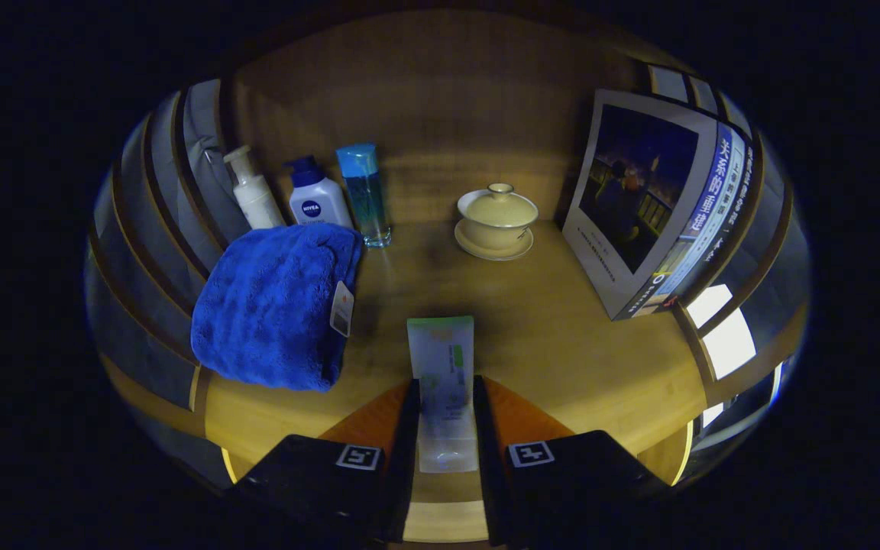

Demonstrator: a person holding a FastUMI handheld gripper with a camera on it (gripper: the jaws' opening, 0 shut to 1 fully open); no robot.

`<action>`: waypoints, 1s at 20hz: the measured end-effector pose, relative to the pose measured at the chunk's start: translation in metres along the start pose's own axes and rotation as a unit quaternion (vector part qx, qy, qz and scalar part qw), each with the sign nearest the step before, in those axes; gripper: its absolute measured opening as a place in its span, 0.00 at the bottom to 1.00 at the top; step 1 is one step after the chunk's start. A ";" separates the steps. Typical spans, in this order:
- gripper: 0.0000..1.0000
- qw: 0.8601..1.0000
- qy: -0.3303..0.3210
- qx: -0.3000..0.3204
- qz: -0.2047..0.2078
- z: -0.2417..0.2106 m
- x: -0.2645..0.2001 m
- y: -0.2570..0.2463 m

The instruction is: Pull open the drawer, take out the items inside it, and place them on the countertop above the cabinet.

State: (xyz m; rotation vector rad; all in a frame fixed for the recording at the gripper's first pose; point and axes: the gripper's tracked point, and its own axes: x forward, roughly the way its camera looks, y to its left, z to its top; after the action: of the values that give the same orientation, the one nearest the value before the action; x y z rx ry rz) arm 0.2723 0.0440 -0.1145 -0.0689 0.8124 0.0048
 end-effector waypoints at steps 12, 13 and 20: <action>1.00 0.994 -0.092 0.049 0.024 -0.018 -0.075 -0.021; 0.99 0.993 -0.105 0.053 0.028 -0.021 -0.085 -0.022; 0.99 0.975 -0.217 0.035 0.038 -0.046 -0.160 -0.027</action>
State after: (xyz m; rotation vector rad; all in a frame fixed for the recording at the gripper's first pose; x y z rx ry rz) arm 0.1293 0.0180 -0.0284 0.0295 0.3764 0.0615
